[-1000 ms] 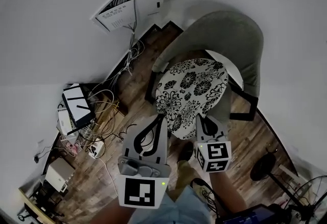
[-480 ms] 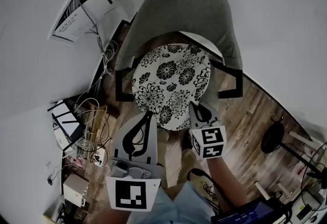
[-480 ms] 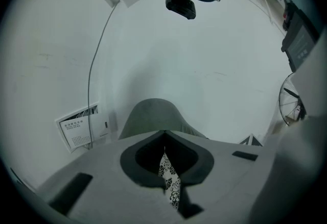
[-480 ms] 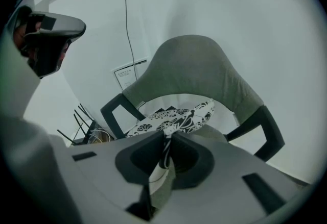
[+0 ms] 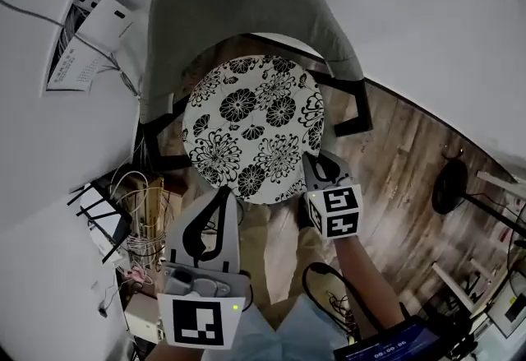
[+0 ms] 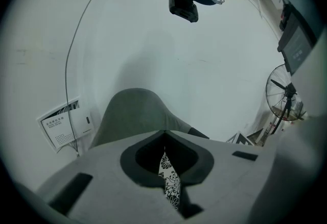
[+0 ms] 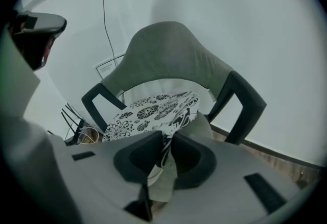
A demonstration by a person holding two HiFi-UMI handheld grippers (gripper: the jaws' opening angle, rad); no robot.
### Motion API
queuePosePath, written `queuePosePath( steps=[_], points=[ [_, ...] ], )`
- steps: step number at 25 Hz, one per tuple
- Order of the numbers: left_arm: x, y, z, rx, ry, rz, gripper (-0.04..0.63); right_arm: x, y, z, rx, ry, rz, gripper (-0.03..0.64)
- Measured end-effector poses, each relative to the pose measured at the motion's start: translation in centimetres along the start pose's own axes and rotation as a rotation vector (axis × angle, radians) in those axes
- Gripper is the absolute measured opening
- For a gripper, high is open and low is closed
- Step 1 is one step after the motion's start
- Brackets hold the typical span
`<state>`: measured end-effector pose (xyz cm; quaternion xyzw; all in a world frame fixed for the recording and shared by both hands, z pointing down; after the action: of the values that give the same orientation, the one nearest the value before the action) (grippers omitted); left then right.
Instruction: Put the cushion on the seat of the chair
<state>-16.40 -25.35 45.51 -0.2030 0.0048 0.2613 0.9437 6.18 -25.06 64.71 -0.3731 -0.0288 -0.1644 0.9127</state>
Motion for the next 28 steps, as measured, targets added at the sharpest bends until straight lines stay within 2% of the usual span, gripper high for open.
queuePosePath(
  steps=[11,18,22,28],
  points=[
    [1.5,-1.6,1.3,-0.05,-0.031,0.058,0.009,2.9,-1.0,3.5,-0.038,-0.066,0.062,0.074],
    [2.0,-2.3,2.1,-0.044,-0.031,0.068,0.009,4.7,-1.2,5.3,-0.067,-0.096,0.13,0.167],
    [1.9,-2.2,2.1,-0.045,-0.035,0.069,0.009,5.4,-0.4,5.0,-0.057,-0.107,0.161,0.172],
    [3.2,-1.1,1.1,-0.018,-0.052,0.063,0.009,5.2,2.3,2.3,-0.002,-0.071,0.146,0.169]
  ],
)
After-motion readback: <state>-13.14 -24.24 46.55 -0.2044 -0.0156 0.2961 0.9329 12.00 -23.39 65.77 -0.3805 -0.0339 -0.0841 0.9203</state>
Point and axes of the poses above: the fingertips, and each gripper's own axes: y backward along the fingers, x to its right, z out of its underside, the point moved 10 cm from there along y, backward along the fingers, and after that the axes turned 10 degrees about x, right-handed, at the moved point
